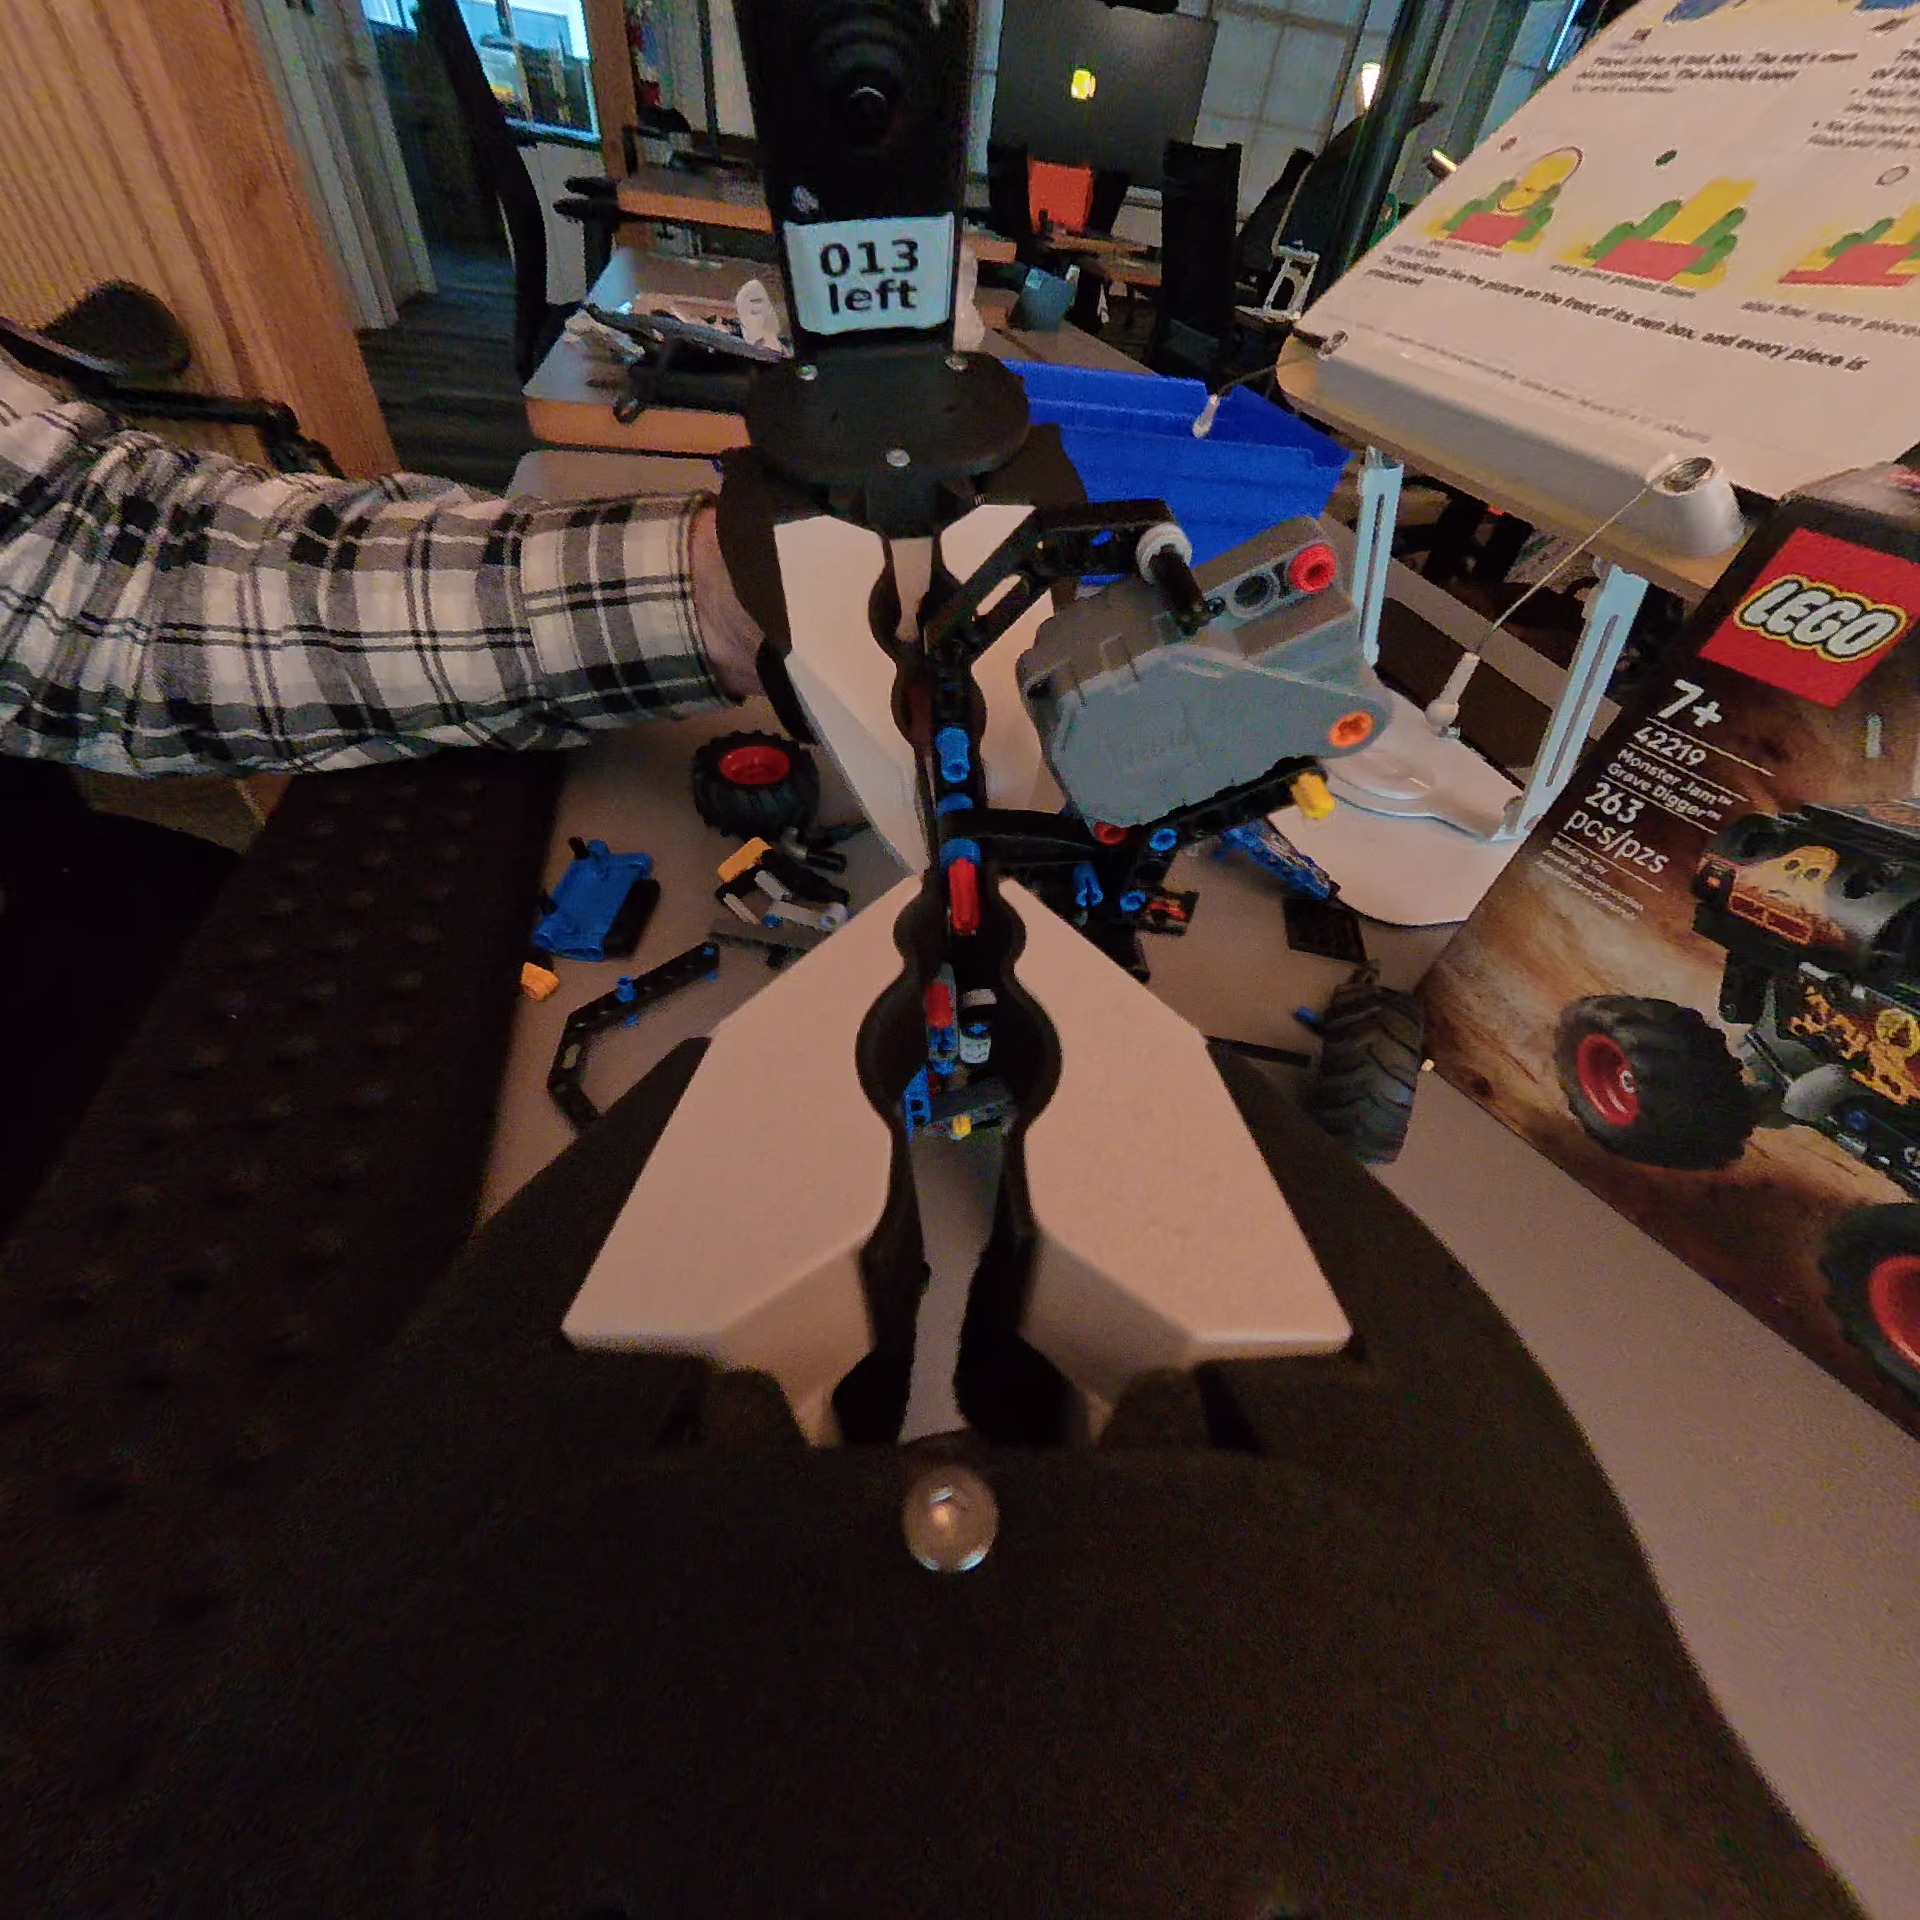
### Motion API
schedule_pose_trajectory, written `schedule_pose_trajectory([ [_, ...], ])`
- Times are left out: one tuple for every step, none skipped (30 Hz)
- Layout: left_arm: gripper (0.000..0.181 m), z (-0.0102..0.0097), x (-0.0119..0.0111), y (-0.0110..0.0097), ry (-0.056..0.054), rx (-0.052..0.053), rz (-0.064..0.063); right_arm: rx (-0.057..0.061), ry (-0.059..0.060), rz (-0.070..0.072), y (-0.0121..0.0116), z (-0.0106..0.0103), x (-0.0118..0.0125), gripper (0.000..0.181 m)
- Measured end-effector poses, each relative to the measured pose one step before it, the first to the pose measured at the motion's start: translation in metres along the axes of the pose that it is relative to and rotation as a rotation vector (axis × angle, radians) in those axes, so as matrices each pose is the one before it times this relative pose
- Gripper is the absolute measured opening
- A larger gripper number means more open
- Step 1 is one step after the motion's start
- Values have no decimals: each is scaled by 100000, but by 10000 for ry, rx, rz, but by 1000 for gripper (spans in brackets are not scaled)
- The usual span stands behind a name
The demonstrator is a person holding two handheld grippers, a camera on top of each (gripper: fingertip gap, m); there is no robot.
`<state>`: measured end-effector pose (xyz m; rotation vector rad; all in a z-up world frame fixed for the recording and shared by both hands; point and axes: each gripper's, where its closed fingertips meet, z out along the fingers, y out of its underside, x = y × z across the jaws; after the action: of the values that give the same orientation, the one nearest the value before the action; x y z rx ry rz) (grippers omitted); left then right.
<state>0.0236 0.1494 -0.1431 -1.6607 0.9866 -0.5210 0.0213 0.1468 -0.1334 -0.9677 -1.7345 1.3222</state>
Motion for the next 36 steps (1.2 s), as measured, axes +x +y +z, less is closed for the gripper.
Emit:
schedule_pose_trajectory([
  [5, -180, 235, -348, 184, 245, -174, 138, -118, 33, -229, -95, -203, 4],
  [6, -88, 120, -208, 117, 184, -117, 79, -53, 10, -138, -104, -132, 3],
  [6, -170, -49, -55, 84, 190, -160, 33, 4, 2, -34, -87, -64, 0],
  [5, -199, 24, -78, 129, 171, -160, -7, 12, 14, 53, -33, -16, 0],
  [6, -59, 71, -6, 53, 11, -57, 4, -49, 45, 52, 31, -75, 1],
  [5, -10, 104, 42, 38, -10, 5, 4, -78, 11, 27, 3, -88, 1],
  [5, -38, 57, -100, 98, 157, -135, 15, -14, -18, -41, -15, -49, 1],
  [5, 6, 46, 8, 129, 25, -194, -1, 29, -22, -36, -1, -17, 1],
  [6, 91, -39, 358, 75, -191, -280, -163, 94, -63, 225, 62, 74, 1],
  [5, 124, -310, 359, -219, -146, 66, -181, 120, -6, 291, 91, 171, 1],
  [6, 185, -238, 137, -316, -142, 233, -53, 61, 42, 157, 7, 149, 1],
  [7, 161, -38, -151, -166, -91, 133, 46, 2, 49, -58, -130, 93, 1],
  [7, 79, -80, -237, -122, 11, 108, 53, 15, 41, -130, -148, 74, 1],
  [6, 35, -164, -8, -119, -42, 74, -12, 43, -19, 4, -52, 67, 1],
  [6, 25, 10, 186, -23, -153, 62, -96, 21, -38, 167, 43, 0, 1],
  [6, -29, 54, 102, -4, -98, 86, -77, -7, -39, 108, 50, -57, 1],
  [7, -61, 61, -71, 16, 37, 19, -3, -20, -11, -4, 28, -38, 1],
  [12, -42, 166, -16, 134, -5, -90, -20, 6, -15, 16, -7, 24, 1],
  [14, -46, -85, -27, -60, -17, -21, -61, 74, -18, 92, -19, 137, 1],
  [13, -205, -108, -661, -110, 342, 27, -183, 68, -38, 332, 66, 114, 1],
  [13, -257, 181, -858, 125, 393, -122, -214, -14, -78, 358, 196, -104, 1],
  [9, -104, 84, -158, 48, -12, 8, -112, 7, -125, 135, 212, -161, 0],
  [7, 185, -71, 832, -80, -444, 167, -10, 30, -25, -38, 93, -30, 0],
  [7, 172, -145, 379, -124, -75, 21, -31, 18, 36, 90, 16, 104, 1],
  [7, -48, 40, -93, 41, 25, -69, 73, -65, 99, -46, -27, 4, 0],
  [7, -74, 8, -95, -1, -56, 50, 73, -38, 16, -101, -28, -65, 0],
  [6, -31, 12, -103, 0, 58, 2, 51, -32, 22, -86, -19, -47, 0],
  [8, 1, 44, 68, 44, 27, -63, 28, -18, 26, -27, -50, -11, 0],
  [13, -18, -19, 484, -26, -287, 45, 13, 39, -11, -21, -71, 38, 1],
  [18, -29, -125, 423, -111, -261, 121, 33, 11, 0, -63, -70, 13, 0],
  [17, -49, -89, -50, -55, 12, 18, 49, -31, 32, -54, -35, -11, 0],
  [7, 18, 60, -256, 27, 128, 34, -4, -26, -7, 2, 47, -41, 0],
  [7, 188, 121, 104, 30, -134, 88, -40, -5, -35, 46, 70, -26, 0],
  [7, 81, 16, 76, -48, -92, 111, -20, -6, 2, 66, 9, 3, 0],
  [6, 16, 52, -49, 27, 63, 15, 26, -17, 21, -8, -35, -13, 1],
  [6, -2, 167, 8, 127, 54, -38, 8, -11, -30, -8, -27, -44, 0],
])
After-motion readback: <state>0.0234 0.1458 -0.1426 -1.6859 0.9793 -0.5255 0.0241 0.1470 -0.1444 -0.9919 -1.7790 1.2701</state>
